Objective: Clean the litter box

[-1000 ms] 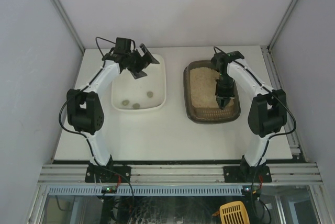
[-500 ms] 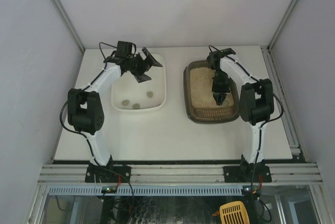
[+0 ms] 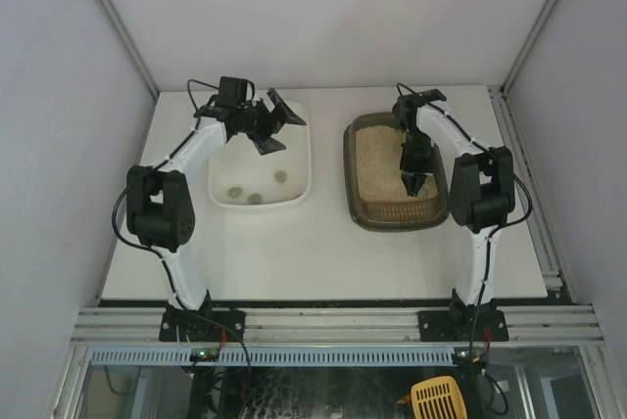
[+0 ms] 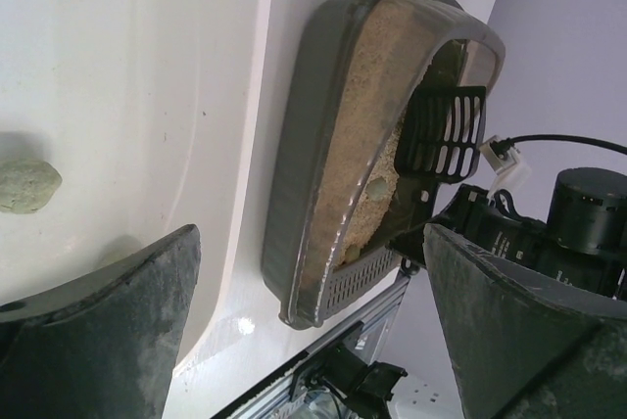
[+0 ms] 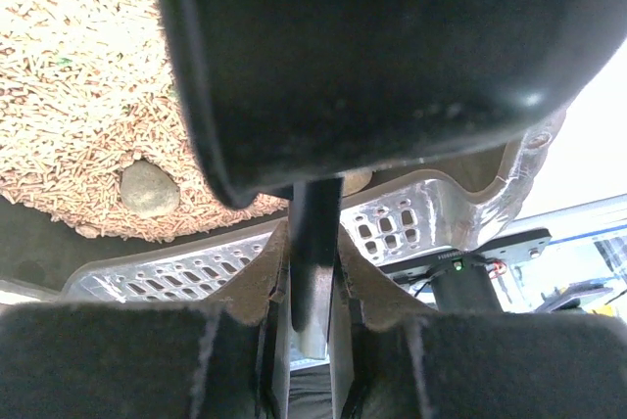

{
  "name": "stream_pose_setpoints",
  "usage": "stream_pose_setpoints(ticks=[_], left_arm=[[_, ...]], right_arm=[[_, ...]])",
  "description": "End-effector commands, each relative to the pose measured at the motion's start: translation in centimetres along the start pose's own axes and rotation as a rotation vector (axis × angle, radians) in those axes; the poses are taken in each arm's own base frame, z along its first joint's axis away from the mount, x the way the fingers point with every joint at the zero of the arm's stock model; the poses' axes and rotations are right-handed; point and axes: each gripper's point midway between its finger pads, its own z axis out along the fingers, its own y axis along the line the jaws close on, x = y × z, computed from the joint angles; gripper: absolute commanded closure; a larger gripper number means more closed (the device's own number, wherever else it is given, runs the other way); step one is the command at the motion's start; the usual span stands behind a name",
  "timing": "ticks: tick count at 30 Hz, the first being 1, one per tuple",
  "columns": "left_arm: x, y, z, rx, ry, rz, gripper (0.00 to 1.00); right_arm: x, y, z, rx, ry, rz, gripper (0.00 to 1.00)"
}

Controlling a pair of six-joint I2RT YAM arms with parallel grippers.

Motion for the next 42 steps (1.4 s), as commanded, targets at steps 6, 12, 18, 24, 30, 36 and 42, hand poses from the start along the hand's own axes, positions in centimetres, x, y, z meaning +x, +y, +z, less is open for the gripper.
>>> stream_pose_setpoints(ticks=[6,12,18,24,30,36,42], left_arm=[[0.6,-0.6,0.4,0.051,0.053,-0.004,0.02],[0.5,-0.3,0.6,0.044,0.047,-0.003,0.02],[0.4,0.0,0.9,0.036,0.045,-0.004,0.03],[0.5,-0.1,1.0,0.043,0.057,-0.006,0.03],[0.7,0.1,1.2,0.045,0.068,-0.009,0.03],[0.7,0.2,1.4,0.043,0.072,-0.009,0.03],[0.7,0.3,1.6,0.044,0.076,-0.011,0.04]], right_arm=[[-0.9,2.1,0.7,-0.025,-0.033,-0.014,1.0],[-1.2,3.0,1.3,-0.06,-0.018,-0.016,1.0],[0.0,5.8,1.2,-0.187,0.04,-0.031,1.0],[0.4,9.4,0.9,-0.37,0.093,-0.033,1.0],[-1.1,10.4,1.5,-0.481,0.083,-0.002,1.0],[-2.2,11.1,2.2,-0.686,0.087,0.062,1.0],[-2.8,10.8,1.6,-0.766,0.046,0.065,1.0]])
